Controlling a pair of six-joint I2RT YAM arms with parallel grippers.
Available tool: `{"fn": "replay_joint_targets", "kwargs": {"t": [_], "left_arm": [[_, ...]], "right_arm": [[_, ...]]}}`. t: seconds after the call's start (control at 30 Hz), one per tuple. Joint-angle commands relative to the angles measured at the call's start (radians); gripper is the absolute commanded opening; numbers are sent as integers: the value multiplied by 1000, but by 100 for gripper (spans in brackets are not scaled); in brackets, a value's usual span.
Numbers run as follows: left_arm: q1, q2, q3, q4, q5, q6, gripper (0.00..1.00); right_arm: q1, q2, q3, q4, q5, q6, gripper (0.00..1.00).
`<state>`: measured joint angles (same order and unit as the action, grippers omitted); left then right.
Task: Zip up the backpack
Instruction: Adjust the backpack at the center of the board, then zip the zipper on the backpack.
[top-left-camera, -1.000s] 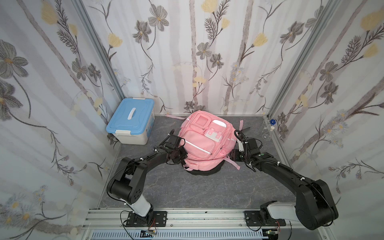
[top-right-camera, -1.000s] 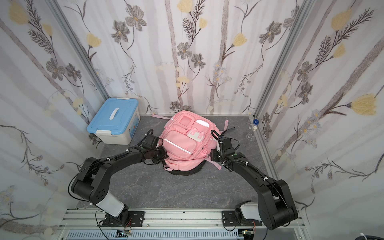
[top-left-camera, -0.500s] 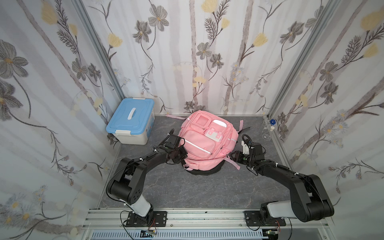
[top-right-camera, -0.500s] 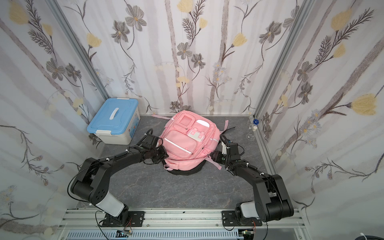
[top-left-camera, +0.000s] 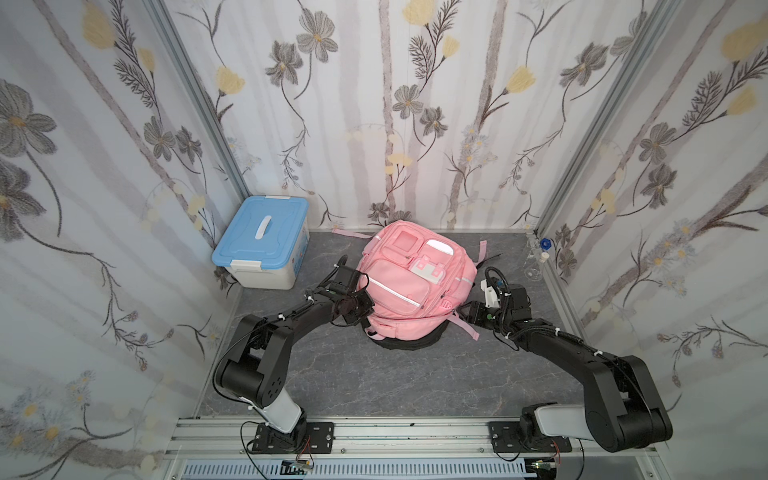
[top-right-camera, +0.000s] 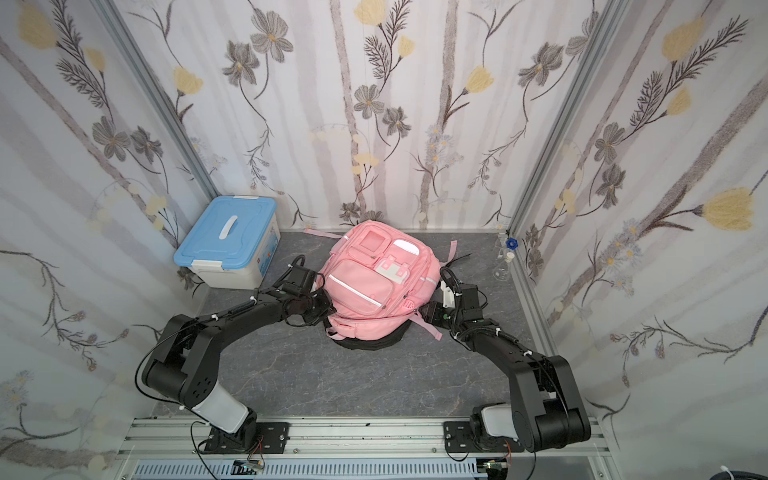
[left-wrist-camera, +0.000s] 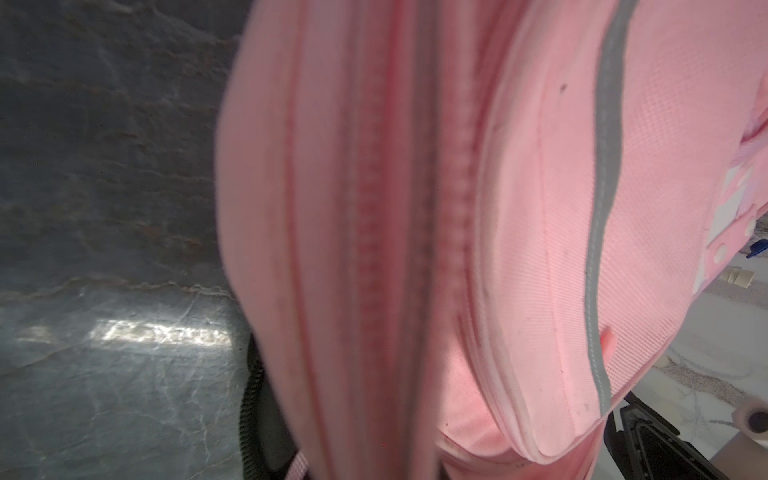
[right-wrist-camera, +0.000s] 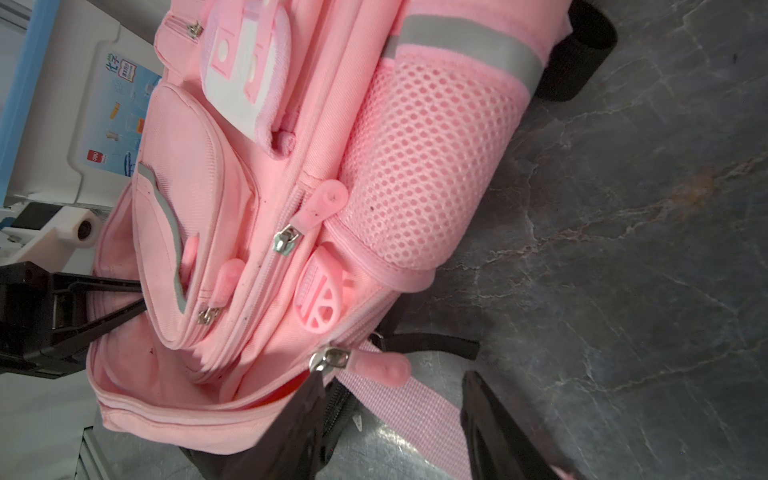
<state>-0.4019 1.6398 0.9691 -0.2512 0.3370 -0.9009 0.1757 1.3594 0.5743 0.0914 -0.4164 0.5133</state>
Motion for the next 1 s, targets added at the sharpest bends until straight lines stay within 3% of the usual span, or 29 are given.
{"fn": "replay_joint_targets", "kwargs": {"t": [0.0,0.2,0.47,0.67,0.97], "left_arm": [[10,25,29,-34,2,45,0],[18,117,122,-103,10,113,0],[57,194,244,-241,-66,217,0],[95,211,308,-317,-154,270,0],[131,222,341,-352,-159,300,0]], "right_arm": [[2,29,-10,63,-9,-27,53],[27,55,14,72,-20,-52,51],[89,15,38,-18,33,-107,51],[128,-23,41,-76,123,-146,51],[233,60,111,-101,151,-194,49]]}}
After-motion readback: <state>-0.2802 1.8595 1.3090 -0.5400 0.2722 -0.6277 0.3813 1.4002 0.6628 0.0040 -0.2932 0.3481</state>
